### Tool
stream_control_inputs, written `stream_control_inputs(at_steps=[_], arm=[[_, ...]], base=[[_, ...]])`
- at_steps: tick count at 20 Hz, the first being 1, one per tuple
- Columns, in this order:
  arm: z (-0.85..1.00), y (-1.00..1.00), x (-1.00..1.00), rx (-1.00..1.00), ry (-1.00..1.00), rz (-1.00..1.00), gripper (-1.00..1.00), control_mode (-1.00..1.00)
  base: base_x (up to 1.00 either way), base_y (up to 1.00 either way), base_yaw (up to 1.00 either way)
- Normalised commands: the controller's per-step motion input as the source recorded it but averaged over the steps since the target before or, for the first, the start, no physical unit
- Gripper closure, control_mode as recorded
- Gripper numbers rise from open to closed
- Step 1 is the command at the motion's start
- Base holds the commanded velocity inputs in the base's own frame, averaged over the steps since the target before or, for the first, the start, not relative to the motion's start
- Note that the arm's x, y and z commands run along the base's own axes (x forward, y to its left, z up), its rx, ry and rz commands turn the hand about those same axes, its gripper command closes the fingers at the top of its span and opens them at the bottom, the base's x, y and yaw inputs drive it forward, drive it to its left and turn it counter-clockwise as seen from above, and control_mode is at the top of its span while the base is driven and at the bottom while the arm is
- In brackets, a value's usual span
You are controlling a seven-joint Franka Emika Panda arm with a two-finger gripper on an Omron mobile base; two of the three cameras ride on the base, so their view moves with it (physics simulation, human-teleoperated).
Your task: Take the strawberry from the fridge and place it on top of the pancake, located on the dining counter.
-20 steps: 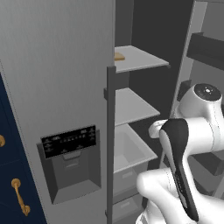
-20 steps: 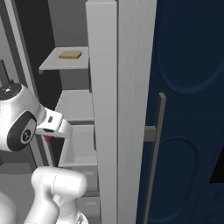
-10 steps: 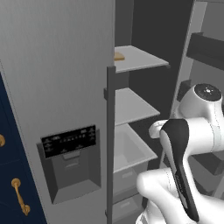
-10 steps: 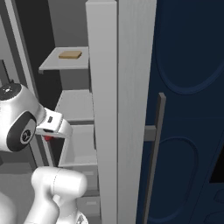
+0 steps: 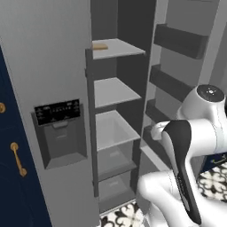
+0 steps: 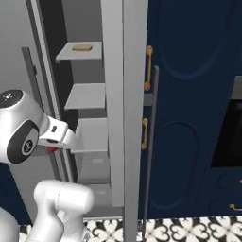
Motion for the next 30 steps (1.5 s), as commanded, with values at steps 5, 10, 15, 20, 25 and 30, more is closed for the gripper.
stream_control_inputs(at_steps=[5,10,15,20,25,30], arm=[[0.0,0.0,0.0,0.0,0.0,0.0,1.0,1.0],[0.0,0.0,0.0,0.0,0.0,0.0,1.0,1.0],[0.0,0.0,0.0,0.0,0.0,0.0,1.0,1.0],[0.0,0.0,0.0,0.0,0.0,0.0,1.0,1.0],[0.0,0.0,0.0,0.0,0.0,0.0,1.0,1.0],[0.0,0.0,0.0,0.0,0.0,0.0,1.0,1.0]], base=[[-0.85,0.38,0.08],[-0.51,0.5,0.27],[-0.43,0.35,0.17],[-0.76,0.0,-0.58],[-0.3,-0.11,-0.81],[-0.1,-0.17,-0.86]])
